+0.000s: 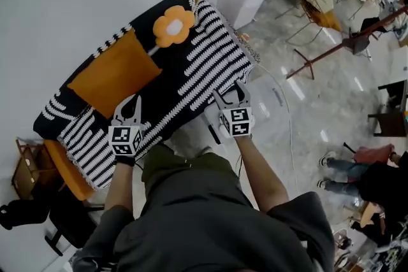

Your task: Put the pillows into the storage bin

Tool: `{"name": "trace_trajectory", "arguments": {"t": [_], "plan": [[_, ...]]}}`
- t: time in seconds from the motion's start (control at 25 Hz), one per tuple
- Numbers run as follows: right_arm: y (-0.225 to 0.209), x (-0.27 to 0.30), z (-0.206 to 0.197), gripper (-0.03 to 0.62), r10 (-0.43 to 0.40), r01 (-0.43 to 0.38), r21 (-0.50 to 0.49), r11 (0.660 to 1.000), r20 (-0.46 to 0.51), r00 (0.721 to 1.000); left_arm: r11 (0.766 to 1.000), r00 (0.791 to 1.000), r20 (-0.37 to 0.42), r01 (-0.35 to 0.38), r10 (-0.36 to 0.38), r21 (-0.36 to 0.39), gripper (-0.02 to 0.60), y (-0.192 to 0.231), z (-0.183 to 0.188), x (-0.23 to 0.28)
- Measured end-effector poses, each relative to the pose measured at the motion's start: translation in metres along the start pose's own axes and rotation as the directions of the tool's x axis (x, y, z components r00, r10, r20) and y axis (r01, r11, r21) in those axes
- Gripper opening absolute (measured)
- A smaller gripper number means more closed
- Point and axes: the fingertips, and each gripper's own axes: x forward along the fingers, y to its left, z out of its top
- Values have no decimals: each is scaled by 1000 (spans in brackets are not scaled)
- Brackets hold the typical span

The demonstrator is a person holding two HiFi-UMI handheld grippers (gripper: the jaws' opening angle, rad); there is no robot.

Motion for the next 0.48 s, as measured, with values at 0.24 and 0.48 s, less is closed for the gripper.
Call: {"name": "trace_trajectory", "arguments": {"t": [0.24,0.48], "plan": [[73,-16,49,325,180,-174,-137,975,36,983,993,993,29,-112,113,-40,3,11,1,-66],[113,5,62,325,250,-245,-194,950,1,968,987,990,7,-142,143,-81,3,35,-20,-81]]}}
